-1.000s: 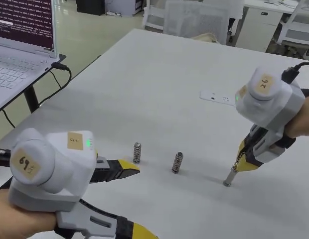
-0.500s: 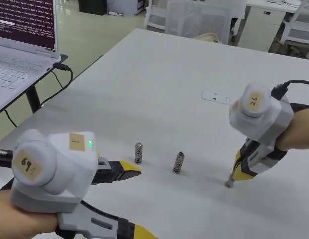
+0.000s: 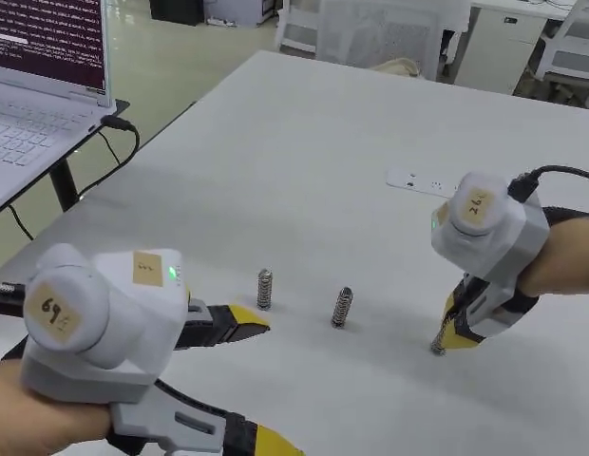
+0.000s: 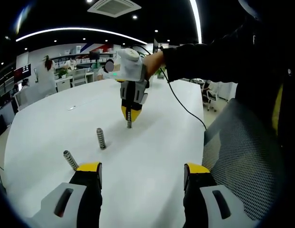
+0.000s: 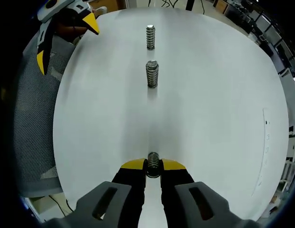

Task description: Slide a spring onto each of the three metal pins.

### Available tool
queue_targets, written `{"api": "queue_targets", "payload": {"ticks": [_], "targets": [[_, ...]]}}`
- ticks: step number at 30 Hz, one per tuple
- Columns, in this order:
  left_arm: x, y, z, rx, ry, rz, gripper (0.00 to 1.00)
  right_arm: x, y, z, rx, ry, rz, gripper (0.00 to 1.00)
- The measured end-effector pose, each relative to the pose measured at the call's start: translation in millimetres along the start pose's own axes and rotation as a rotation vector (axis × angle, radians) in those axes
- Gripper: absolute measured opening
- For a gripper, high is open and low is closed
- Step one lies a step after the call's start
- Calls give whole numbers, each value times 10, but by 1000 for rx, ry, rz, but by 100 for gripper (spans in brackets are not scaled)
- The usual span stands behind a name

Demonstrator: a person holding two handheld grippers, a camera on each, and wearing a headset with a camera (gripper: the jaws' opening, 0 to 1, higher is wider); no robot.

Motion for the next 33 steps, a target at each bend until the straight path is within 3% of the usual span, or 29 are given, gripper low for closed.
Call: {"api": "queue_targets", "payload": {"ticks": [22,33], "targets": [[4,-10,-10,-5,0,-2,66,-9,-32,6,-6,-3,6,9],[2,-14,-28,-5,-1,-2,66,-44,10,-5,-28,-20,42,19]]}}
Point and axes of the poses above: the centre of the closed fingertips' face, and the gripper's own axes: y roughly backward along the fingers, z roughly to its right, x roughly out of its top, the point moved 10 cm from there along y, roughly backward along the fingers, and after that the axes turned 5 degrees about z, right-handed, at the moved point
